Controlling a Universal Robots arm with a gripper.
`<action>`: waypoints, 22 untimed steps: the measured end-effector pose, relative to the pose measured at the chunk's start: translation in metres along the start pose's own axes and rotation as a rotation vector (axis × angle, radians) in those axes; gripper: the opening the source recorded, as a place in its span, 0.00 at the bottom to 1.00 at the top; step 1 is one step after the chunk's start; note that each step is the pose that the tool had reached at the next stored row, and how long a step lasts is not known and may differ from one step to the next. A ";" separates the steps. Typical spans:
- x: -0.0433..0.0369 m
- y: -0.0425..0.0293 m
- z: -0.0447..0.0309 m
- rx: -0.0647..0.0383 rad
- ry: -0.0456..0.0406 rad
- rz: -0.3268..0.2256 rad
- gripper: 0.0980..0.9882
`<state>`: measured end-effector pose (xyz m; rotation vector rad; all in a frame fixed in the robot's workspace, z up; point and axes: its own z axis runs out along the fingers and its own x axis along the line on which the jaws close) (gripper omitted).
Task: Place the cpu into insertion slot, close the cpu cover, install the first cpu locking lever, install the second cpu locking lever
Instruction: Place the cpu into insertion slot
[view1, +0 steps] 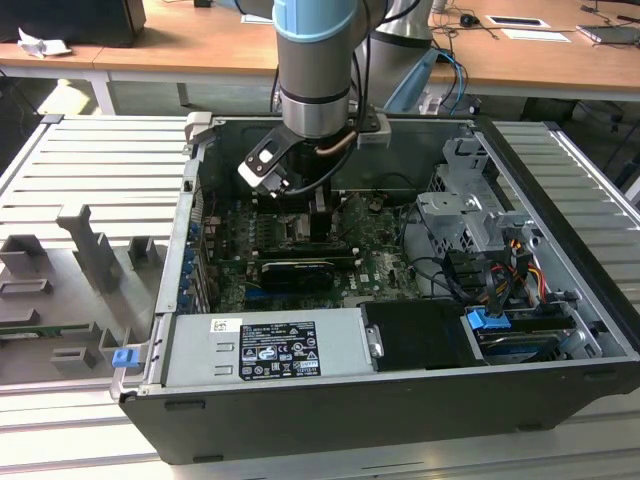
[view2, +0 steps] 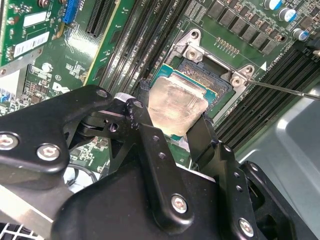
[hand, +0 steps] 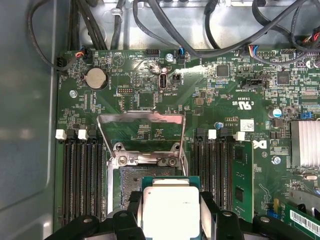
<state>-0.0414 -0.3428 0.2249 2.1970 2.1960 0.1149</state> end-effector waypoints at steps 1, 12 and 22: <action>0.0000 -0.0001 0.0004 0.000 0.0000 0.000 0.50; 0.0004 -0.0004 0.0050 0.000 0.0000 0.000 0.50; 0.0008 -0.0006 0.0080 0.000 0.0000 0.000 0.50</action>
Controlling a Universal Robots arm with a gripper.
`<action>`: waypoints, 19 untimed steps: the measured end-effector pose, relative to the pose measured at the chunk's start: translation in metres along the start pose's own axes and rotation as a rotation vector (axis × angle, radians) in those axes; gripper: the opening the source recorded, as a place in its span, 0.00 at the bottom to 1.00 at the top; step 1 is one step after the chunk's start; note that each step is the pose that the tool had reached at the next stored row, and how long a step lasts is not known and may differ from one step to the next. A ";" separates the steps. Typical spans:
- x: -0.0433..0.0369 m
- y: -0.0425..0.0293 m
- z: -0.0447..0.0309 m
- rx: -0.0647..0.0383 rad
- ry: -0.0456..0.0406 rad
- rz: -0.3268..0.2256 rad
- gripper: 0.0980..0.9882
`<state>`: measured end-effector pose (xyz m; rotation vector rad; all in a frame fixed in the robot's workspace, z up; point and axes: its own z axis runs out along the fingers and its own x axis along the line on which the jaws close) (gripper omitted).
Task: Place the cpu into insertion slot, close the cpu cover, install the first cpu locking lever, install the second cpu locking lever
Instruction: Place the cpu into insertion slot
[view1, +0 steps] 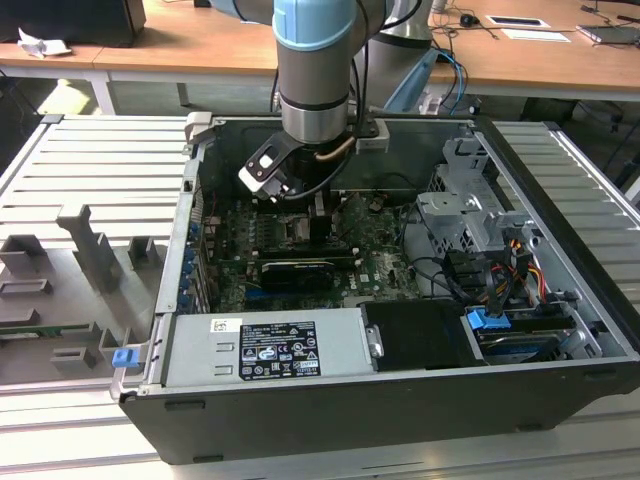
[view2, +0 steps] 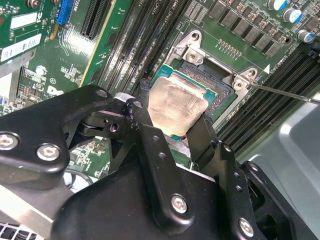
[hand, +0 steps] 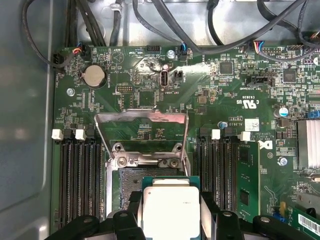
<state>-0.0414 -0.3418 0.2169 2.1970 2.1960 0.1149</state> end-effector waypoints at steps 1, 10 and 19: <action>0.0000 0.0000 0.0003 0.000 0.0000 0.000 0.50; 0.0010 -0.0002 0.0024 0.000 0.0000 0.000 0.50; 0.0029 -0.0002 0.0026 0.000 0.0000 0.000 0.50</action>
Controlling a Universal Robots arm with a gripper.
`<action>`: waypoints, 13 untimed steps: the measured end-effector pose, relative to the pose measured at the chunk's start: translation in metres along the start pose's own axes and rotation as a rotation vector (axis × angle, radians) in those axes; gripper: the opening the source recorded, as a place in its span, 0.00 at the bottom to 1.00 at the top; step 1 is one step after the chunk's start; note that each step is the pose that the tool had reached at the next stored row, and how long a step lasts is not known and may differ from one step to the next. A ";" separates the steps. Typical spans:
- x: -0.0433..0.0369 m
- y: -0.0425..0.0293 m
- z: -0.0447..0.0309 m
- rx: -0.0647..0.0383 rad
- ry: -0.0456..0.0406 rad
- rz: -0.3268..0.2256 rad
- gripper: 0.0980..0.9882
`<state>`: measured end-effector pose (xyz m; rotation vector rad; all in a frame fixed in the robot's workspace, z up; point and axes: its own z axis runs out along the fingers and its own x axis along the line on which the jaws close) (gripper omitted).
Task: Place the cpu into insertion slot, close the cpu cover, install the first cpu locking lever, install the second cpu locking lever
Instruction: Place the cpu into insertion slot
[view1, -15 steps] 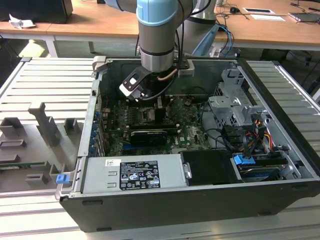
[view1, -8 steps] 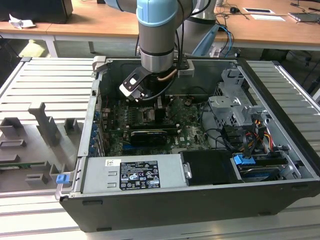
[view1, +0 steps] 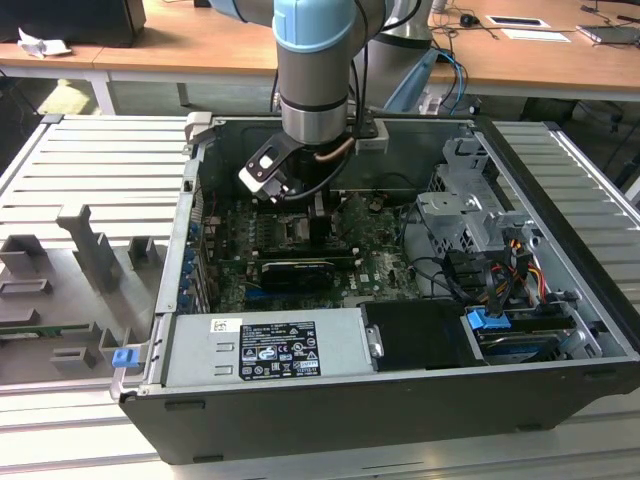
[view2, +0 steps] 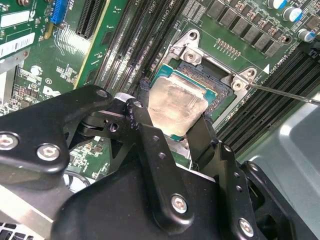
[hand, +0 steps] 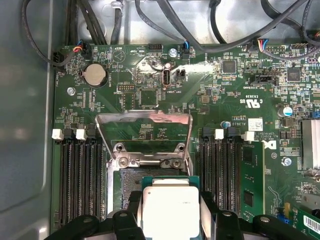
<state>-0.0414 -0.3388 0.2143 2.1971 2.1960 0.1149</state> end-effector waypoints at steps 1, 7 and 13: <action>0.0010 0.0000 0.0001 0.000 0.0000 0.000 0.50; 0.0088 -0.0004 0.0052 0.000 0.0001 0.000 0.50; 0.0143 -0.0012 0.0097 0.000 -0.0004 0.005 0.50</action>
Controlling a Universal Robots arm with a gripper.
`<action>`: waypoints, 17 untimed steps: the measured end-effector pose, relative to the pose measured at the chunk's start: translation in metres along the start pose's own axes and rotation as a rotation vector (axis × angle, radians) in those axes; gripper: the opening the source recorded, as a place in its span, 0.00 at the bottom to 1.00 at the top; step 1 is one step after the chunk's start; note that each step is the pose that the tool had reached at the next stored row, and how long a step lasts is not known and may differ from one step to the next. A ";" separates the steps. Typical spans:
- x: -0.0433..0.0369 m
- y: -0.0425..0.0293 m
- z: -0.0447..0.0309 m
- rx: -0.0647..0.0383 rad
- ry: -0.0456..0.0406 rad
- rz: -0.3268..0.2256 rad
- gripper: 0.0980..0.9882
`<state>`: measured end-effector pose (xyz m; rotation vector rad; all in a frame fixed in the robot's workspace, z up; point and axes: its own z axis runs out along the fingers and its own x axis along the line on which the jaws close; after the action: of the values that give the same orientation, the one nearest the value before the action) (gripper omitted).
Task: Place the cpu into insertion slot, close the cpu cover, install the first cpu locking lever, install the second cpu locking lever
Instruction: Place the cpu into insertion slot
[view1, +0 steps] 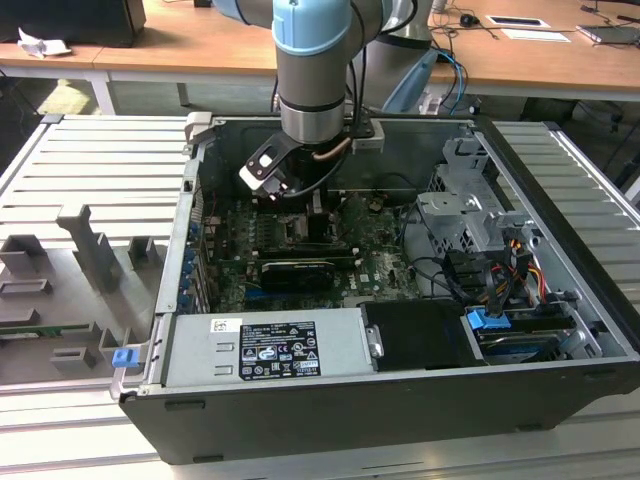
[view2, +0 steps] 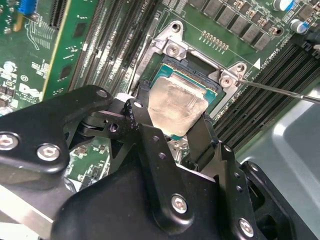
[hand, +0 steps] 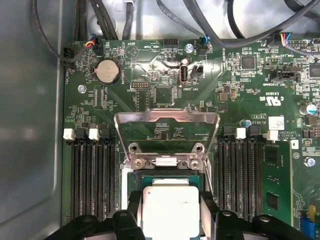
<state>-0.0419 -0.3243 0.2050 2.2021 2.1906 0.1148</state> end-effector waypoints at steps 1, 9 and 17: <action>0.0010 -0.0001 0.0012 0.000 0.0000 0.000 0.50; 0.0017 -0.0004 0.0045 0.000 -0.0007 0.003 0.50; 0.0017 -0.0004 0.0048 0.000 -0.0008 0.003 0.59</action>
<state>-0.0420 -0.3224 0.2003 2.2056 2.1865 0.1140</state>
